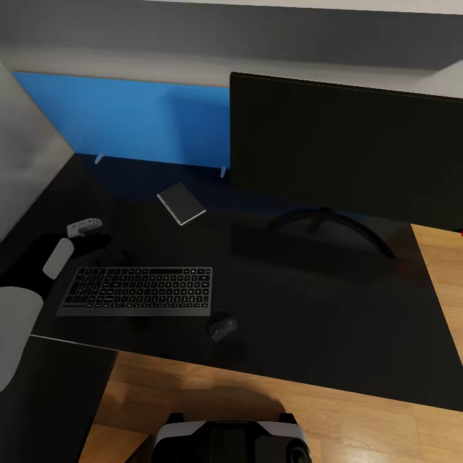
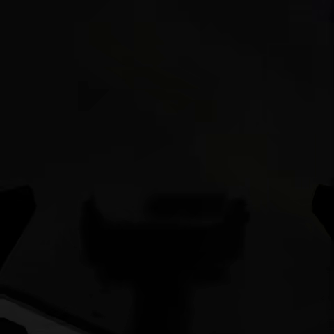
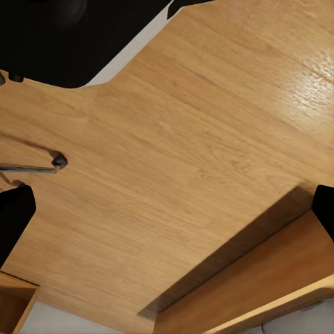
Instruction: In the bedroom, organize the workspace by keeping the computer under the desk, ensuring the monitor is on the desk, placing the keyboard on the desk next to the monitor, placing the mouse on the desk next to the keyboard, moving the folder from the swivel chair onto the desk next to the mouse, stacking the notebook on top of the folder with the pen on top of the notebook, and positioning the swivel chair next to the desk.
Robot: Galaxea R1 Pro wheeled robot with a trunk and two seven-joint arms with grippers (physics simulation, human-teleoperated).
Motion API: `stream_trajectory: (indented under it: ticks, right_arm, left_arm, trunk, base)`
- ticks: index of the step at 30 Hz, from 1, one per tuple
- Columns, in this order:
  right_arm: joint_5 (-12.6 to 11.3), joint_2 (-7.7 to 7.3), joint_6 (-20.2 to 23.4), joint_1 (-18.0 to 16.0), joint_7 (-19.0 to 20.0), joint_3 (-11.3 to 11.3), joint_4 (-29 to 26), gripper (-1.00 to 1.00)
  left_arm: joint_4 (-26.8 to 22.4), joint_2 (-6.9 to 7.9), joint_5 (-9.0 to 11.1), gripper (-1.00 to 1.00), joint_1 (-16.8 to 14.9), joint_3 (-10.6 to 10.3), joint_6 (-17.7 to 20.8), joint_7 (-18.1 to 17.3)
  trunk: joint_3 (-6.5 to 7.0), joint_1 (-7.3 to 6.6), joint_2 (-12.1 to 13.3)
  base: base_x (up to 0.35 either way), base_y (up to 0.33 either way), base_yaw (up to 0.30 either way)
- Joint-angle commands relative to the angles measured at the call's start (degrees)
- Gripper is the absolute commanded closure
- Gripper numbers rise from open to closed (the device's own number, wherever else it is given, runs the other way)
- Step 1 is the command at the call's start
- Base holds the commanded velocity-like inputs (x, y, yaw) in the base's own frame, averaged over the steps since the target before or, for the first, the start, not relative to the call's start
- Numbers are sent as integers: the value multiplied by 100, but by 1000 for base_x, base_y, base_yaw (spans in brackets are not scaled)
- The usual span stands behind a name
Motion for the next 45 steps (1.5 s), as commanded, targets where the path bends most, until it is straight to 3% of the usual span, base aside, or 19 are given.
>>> stream_trajectory:
  ticks: [1, 22, 33, 45]
  right_arm:
    - [-59, -8, -11, 2, 10, 29, -8, -100]
    - [-53, 0, -6, 1, 10, 38, 10, -100]
    - [-51, -1, -11, 2, 10, 38, 12, -100]
    - [-54, 0, -11, 2, 10, 30, 18, -100]
  left_arm:
    - [-10, 8, 61, -100, -2, -39, 14, 58]
    - [42, 48, 59, -100, 6, -25, 57, 38]
    - [507, 40, 77, -100, 42, -29, -228, 1]
    - [939, 34, 61, -100, 60, -42, -519, -287]
  trunk:
    - [-7, 4, -9]
    - [-7, 4, -9]
    - [-7, 4, -9]
    - [-7, 4, -9]
  base:
    - [0, 0, 0]
    - [57, -11, 0]
    - [0, 0, 0]
    - [0, 0, 0]
